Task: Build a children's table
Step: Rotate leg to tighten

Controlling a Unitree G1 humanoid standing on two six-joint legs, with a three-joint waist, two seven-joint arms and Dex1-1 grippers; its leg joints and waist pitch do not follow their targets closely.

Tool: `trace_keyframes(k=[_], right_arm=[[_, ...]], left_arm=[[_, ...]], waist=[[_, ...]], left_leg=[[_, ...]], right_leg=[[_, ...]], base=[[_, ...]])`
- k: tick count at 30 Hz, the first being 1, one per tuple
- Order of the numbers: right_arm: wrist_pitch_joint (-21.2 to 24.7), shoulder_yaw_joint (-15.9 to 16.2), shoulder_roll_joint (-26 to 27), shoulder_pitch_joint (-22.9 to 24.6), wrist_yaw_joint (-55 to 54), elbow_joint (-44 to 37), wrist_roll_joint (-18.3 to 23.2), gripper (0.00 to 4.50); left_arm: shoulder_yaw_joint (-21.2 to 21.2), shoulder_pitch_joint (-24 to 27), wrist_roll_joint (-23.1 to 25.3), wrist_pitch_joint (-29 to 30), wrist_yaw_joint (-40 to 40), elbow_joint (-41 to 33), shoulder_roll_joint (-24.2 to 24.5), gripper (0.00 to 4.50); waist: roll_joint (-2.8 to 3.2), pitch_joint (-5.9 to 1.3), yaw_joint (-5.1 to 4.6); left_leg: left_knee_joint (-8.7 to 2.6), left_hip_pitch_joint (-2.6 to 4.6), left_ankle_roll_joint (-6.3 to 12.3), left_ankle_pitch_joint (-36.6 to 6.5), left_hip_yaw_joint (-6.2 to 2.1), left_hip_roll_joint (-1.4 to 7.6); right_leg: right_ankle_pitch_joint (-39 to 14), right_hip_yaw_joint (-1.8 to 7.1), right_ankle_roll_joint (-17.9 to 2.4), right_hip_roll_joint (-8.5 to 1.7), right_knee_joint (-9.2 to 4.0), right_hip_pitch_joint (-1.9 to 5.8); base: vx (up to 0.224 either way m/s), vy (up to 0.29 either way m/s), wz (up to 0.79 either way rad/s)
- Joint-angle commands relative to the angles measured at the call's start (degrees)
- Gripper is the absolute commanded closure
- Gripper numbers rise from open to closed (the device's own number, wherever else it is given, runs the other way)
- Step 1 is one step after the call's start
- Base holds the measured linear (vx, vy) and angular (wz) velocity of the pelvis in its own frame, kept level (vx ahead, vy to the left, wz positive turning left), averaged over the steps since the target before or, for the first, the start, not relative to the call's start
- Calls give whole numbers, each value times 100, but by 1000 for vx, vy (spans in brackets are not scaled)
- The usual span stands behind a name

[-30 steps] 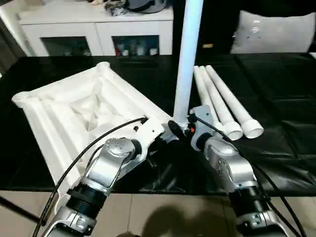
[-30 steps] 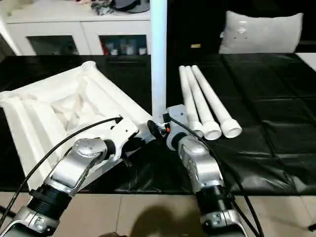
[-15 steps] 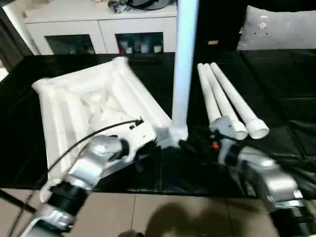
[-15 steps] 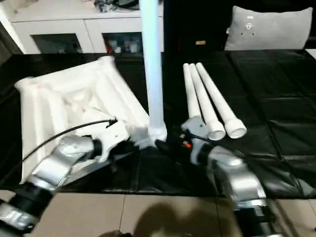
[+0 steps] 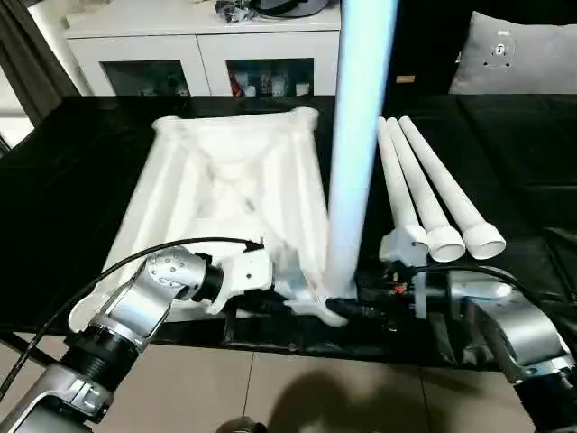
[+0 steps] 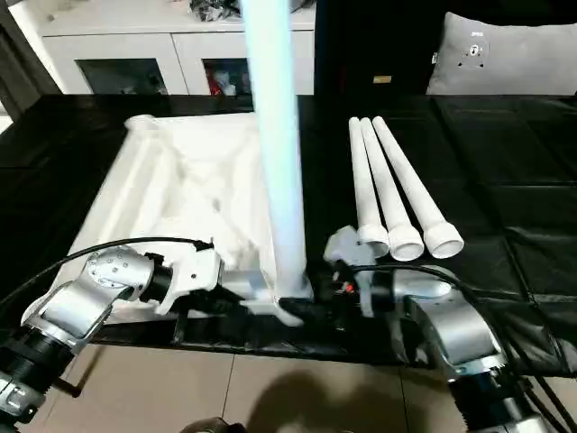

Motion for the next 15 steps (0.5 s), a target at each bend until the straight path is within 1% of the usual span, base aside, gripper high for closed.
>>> trace_keyframes(k=[1,3,4,6,7,9,10,12,15], right_arm=[[81,109,29,-139,128,-29,143,79],[138,170,34,-142,227,-15,153,83],[160,196,30,-136,260,-17,152,90],[189,225,20,-128,297,-29,162,122],[202,227,17,-127,312,-33,168,122],[217,228,17,-113,322,-39,166,140],[211,233,16,-101,324,-32,160,140],[211,233,16,-100,324,-31,160,167],[214,263,36,-54,281,6,163,180]], left_arm=[[-194,-22,54,-178,-285,132,48,450],[-189,-26,42,-228,-335,158,48,450],[-190,-22,39,-229,-345,146,51,450],[-190,-19,36,-235,-367,133,57,450],[-192,-21,34,-238,-377,130,59,450],[-199,-19,32,-229,-393,93,76,450],[-200,-18,29,-220,-402,77,84,450],[-200,-18,29,-220,-402,76,84,450],[-168,10,10,-104,-431,-39,121,450]], waist=[[-68,-339,-9],[-70,-343,-10],[-68,-349,-9],[-67,-352,-4],[-62,-353,-1],[-68,-355,-2],[-68,-353,-2],[-73,-354,-2],[-70,-358,-2]], left_leg=[[-401,99,225,-1429,-141,365],[-399,105,223,-1419,-142,369],[-394,98,233,-1361,-141,369],[-392,99,239,-1316,-139,372],[-392,99,237,-1310,-140,372],[-387,98,240,-1311,-139,369],[-387,98,242,-1307,-138,369],[-383,98,239,-1290,-136,365],[-383,102,242,-1266,-139,371]], right_leg=[[-1262,256,-1224,-494,-447,191],[-1270,258,-1221,-493,-446,190],[-1194,256,-1233,-491,-436,199],[-1107,256,-1258,-491,-427,198],[-1099,254,-1260,-490,-424,197],[-1092,254,-1269,-491,-422,202],[-1099,254,-1269,-492,-424,200],[-1117,254,-1265,-491,-423,205],[-1089,251,-1270,-488,-417,204]], base=[[0,0,0],[0,0,0],[0,0,0],[0,0,0],[0,0,0],[0,0,0],[0,0,0],[0,0,0],[0,0,0]])
